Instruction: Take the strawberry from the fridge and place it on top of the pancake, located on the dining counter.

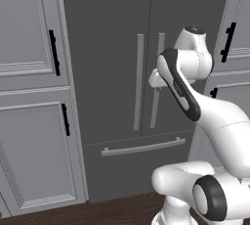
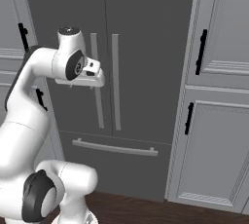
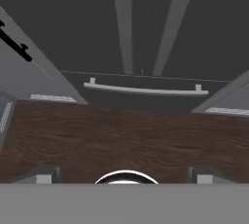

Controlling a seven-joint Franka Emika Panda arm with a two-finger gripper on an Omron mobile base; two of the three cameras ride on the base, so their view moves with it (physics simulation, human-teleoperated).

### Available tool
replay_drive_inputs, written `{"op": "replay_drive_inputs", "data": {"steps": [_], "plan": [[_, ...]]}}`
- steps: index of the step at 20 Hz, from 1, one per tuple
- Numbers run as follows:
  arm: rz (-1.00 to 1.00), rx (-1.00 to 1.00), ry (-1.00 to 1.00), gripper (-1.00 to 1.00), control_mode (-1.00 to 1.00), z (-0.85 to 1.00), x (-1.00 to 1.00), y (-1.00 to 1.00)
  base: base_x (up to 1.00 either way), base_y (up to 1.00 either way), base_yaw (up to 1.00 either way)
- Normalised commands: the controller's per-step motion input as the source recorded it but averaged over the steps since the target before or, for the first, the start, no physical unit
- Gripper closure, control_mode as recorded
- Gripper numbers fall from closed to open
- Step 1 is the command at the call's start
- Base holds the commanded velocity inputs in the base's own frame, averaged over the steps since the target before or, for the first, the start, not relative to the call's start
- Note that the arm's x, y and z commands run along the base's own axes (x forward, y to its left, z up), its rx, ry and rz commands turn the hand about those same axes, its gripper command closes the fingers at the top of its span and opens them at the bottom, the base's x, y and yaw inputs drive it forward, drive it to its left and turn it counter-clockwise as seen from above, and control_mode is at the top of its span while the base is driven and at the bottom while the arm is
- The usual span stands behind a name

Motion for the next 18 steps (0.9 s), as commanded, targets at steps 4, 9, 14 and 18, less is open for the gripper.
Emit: {"op": "replay_drive_inputs", "data": {"steps": [4, 9, 14, 18], "plan": [[0.0, 0.0, -0.35, -1.0, -1.0, -0.13, 0.73, -0.23, 0.0, 0.0, 0.0], [-0.05, 0.02, -0.26, -1.0, -1.0, 0.0, 0.81, -0.38, 0.0, 0.0, 0.0], [-0.12, 0.0, 0.0, -1.0, -1.0, -0.02, 0.9, -0.37, 0.0, 0.0, 0.0], [-0.06, 0.0, 0.0, -1.0, -1.0, 0.0, 0.79, -0.05, 0.0, 0.0, 0.0]]}}
